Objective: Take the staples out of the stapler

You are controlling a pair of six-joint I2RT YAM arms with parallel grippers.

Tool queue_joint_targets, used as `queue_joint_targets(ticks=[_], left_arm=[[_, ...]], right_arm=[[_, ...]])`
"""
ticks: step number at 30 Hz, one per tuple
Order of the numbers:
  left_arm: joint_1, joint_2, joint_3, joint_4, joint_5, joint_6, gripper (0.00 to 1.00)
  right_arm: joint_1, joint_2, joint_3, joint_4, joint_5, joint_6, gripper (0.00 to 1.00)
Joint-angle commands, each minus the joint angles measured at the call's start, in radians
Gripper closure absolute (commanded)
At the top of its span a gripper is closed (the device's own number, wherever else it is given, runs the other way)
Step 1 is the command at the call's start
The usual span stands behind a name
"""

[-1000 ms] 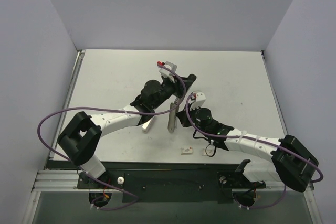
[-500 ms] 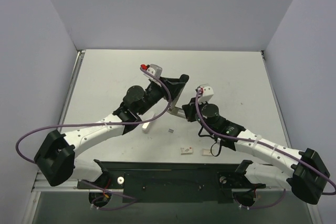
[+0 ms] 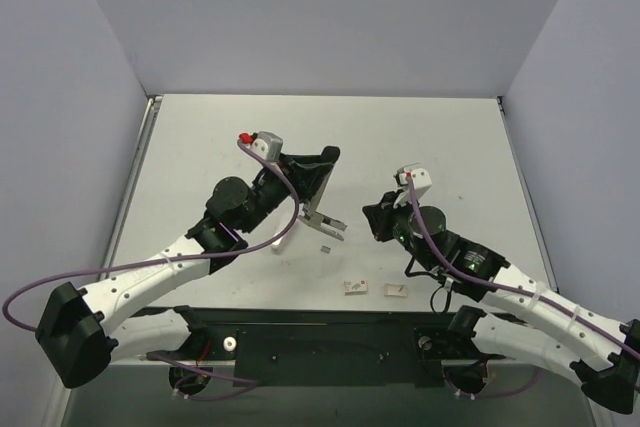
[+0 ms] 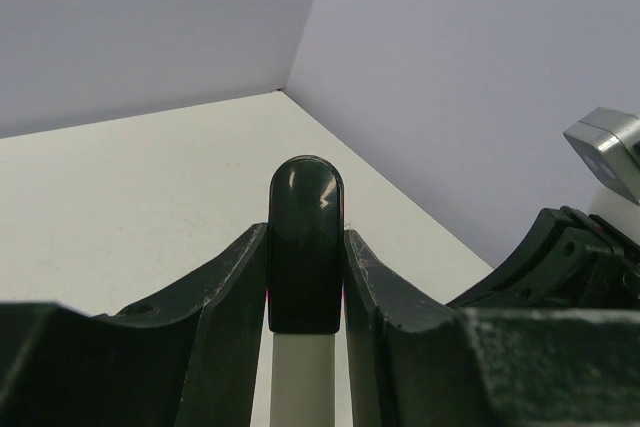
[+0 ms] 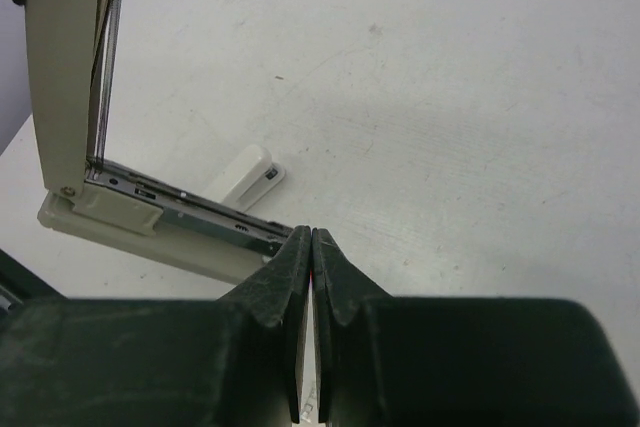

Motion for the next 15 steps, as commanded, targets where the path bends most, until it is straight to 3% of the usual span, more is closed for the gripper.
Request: queue_joint_targets(ticks=[1,8,15], left_arm=[[0.000,-0.074,0.012,0.034,-0.037,0.010,1.00],[0.000,-0.131,-0.004,-0.002,-0.076,0.007,1.00],[0.001,-0.180,-0.038,-0.031,-0.117,-0.024,1.00]], right_arm=[[0.027,-0.045,0.007,-0.141,-0.065,0.076,1.00],[0.159,-0.025,-0.062,-0.140,-0.090,0.188,1.00],[0.280,0.030,-0.168,0.061,0.023,0.281,1.00]])
